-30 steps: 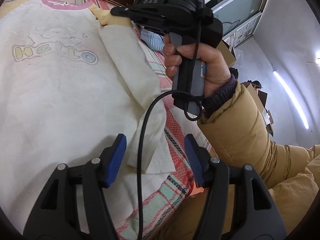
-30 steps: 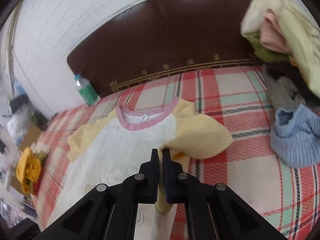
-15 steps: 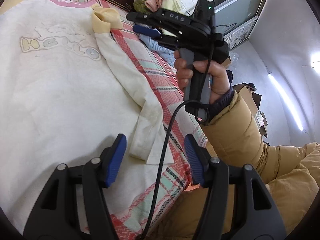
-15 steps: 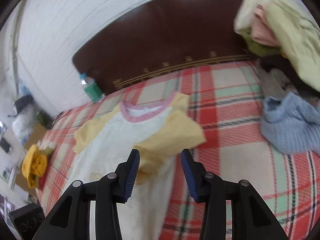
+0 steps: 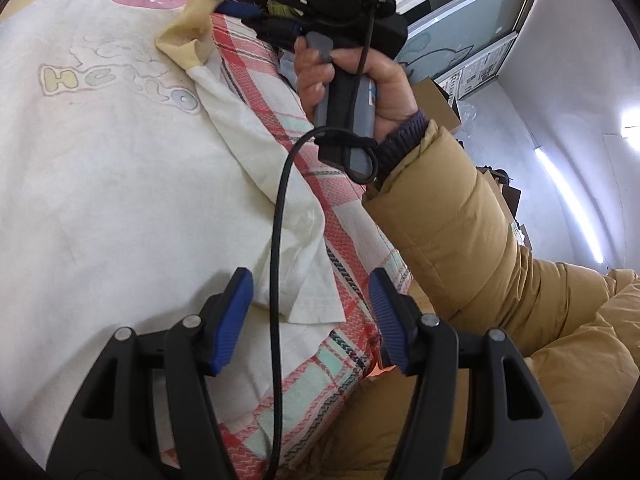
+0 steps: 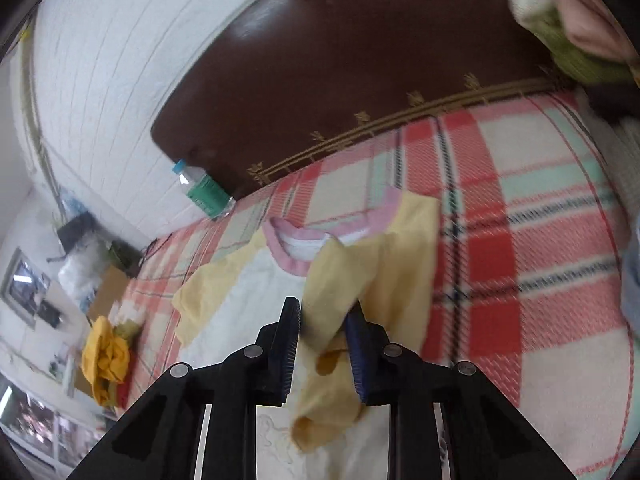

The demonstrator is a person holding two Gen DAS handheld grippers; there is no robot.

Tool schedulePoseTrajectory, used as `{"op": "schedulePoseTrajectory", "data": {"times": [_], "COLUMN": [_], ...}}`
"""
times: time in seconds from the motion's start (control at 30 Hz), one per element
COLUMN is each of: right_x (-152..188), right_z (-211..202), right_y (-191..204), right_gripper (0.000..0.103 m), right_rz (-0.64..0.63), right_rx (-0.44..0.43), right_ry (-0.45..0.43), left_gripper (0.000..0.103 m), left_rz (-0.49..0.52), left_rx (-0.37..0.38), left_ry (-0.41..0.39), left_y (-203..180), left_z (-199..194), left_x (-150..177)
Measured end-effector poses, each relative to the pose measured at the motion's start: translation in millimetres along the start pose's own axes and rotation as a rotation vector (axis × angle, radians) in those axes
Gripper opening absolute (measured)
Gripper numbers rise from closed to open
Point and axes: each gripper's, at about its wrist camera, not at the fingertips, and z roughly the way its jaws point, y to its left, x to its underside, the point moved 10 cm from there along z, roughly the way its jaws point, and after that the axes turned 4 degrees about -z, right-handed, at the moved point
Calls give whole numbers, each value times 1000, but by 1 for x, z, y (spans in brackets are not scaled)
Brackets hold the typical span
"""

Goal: Fold clothes

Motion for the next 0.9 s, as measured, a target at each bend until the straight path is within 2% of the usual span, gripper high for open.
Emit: {"op": "schedulePoseTrajectory", "data": {"times": [0.03,0.17,0.27,0.47,0.57,0.7,0.8,0.9], "right_x": [-4,-3,11,85,134,185,210,228], "right_z": [4,7,-18,-88,-108,-120,-119,-110], "right_y": [13,47,58,48,39,53,79,95], "right_gripper": [24,44,46,54,54,54,54,54], "right_rz": [-41,-143,-212,-270,-294,-381,-461,-549], "right_rx": [-2,-18,-9,40,108,151,117,121], "right_ry": [11,61,47,71,120,170,200,230], "left_gripper": [61,61,61,61,61,61,61,61], "left_rz": [-1,0,-7,-24,-28,-21,-33,-47], "left_rx": [-2,-8,1,21,20,3,-5,-22], "left_ry": [-2,-10,-24,-41,-36,-56,-89,-116], "left_y": [0,0,1,5,5,8,12,18], "left_z": [0,-3,-8,-17,-17,-25,-36,-46], "left_x": [0,-1,-2,-2,1,2,-2,-2]}}
